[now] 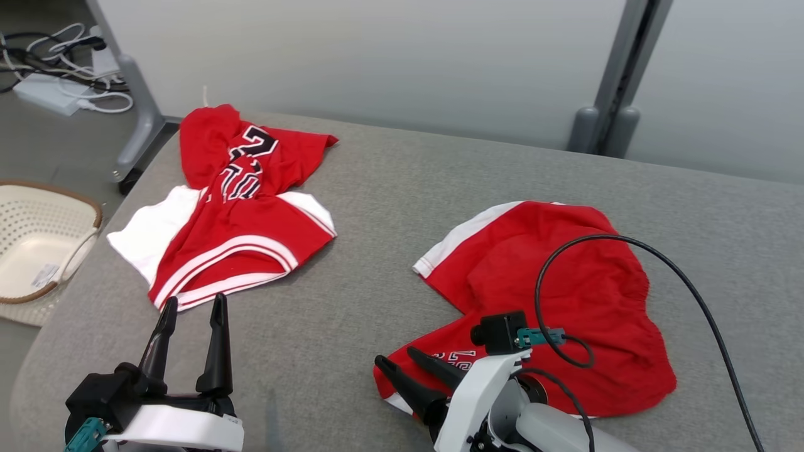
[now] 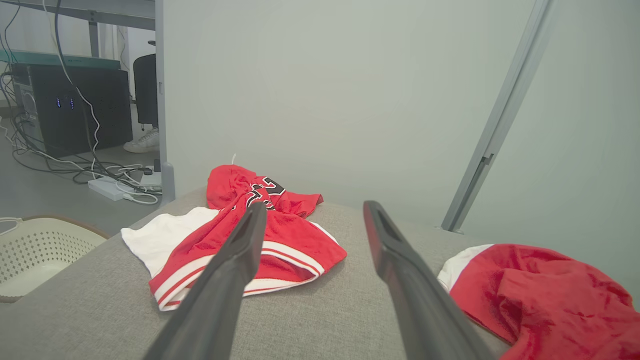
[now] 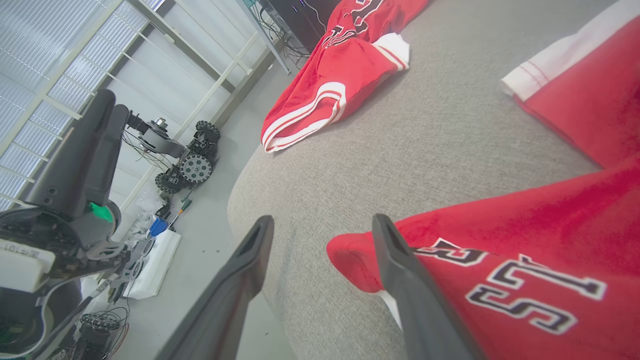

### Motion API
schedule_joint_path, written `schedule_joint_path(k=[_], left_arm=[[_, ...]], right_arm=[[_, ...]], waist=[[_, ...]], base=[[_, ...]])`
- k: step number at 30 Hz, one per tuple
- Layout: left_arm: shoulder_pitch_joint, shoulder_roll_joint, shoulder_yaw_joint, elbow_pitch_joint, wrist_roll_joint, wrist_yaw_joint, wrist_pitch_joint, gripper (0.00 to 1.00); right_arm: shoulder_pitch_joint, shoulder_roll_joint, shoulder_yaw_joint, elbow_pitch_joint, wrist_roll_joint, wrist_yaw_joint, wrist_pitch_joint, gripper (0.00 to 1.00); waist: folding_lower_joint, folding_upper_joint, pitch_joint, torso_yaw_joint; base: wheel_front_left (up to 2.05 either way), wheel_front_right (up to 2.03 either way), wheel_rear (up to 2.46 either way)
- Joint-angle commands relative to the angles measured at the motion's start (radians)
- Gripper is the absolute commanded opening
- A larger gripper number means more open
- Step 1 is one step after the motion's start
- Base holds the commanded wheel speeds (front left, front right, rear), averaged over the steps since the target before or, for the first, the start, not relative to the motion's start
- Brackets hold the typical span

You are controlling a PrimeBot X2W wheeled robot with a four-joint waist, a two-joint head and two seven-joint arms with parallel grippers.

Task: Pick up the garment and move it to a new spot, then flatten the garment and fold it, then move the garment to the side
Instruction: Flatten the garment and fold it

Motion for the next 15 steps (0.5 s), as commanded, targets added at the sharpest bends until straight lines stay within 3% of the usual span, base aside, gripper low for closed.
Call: schedule_joint_path(k=[1,6,15], left_arm=[[-0.008,0.004,0.003,0.003,0.008,-0.005,-0.002,1.00],[0.005,0.004,0.009,0.003,0.006,-0.004,-0.002,1.00],[0.019,0.003,0.019,-0.006,0.013,-0.004,-0.002,1.00]], right_arm=[[-0.014,-0.007,0.004,0.004,0.008,0.002,-0.015,1.00],[-0.041,-0.015,-0.006,-0.019,0.007,0.002,-0.079,1.00],[-0.030,-0.155,-0.106,-0.087,-0.101,0.002,-0.154,1.00]], waist=[[0.0000,-0.0001,-0.010,-0.023],[0.0000,-0.0001,-0.024,-0.081],[0.0000,-0.0001,-0.038,-0.184]], base=[[0.00,0.00,0.00],[0.00,0.00,0.00],[0.00,0.00,0.00]])
